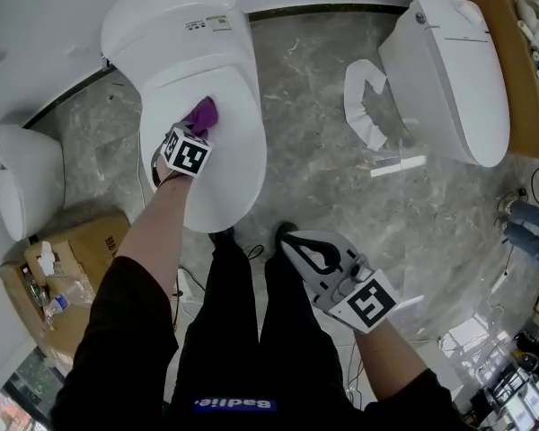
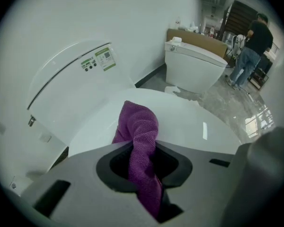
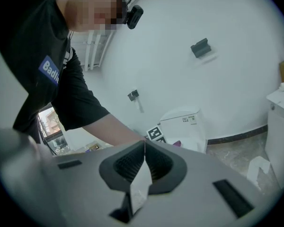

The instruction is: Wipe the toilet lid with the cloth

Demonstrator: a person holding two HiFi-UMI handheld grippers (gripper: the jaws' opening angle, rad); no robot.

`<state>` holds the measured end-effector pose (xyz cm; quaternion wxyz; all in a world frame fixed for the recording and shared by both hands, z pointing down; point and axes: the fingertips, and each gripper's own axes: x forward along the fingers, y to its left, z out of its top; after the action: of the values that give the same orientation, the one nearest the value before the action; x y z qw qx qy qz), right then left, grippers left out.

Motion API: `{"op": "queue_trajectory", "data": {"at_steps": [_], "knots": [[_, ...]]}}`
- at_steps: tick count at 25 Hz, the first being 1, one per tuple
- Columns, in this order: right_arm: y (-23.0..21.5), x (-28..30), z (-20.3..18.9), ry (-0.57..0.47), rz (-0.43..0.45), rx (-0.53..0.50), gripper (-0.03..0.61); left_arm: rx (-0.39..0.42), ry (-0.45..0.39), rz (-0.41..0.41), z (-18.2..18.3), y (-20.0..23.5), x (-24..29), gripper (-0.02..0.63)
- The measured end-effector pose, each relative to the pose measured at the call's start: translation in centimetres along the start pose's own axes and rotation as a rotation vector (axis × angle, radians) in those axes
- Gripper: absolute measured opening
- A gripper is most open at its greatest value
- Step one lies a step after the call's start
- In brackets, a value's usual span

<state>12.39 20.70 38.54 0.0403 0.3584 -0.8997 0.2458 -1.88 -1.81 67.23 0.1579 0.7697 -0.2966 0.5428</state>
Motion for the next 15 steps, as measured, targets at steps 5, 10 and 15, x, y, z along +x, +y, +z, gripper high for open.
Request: {"op": "queue_trajectory", "data": {"at_steps": [5, 10, 15], "knots": [[-1.4, -3.9, -0.8, -0.003, -0.023, 0.003, 0.029, 0.147, -0.010, -0.080, 4.5, -7.7, 1.3, 0.080], [-1.4, -5.0, -0.5, -0.020, -0.033, 0.000, 0.029, 0.281, -0.010, -0.168, 6.9, -14.8, 2.2, 0.080], [-0.2, -3.6, -0.8, -0.025, -0.023, 0.011, 0.029, 0.321, -0.012, -0.172, 5.1, -14.8, 1.4, 0.080]]}}
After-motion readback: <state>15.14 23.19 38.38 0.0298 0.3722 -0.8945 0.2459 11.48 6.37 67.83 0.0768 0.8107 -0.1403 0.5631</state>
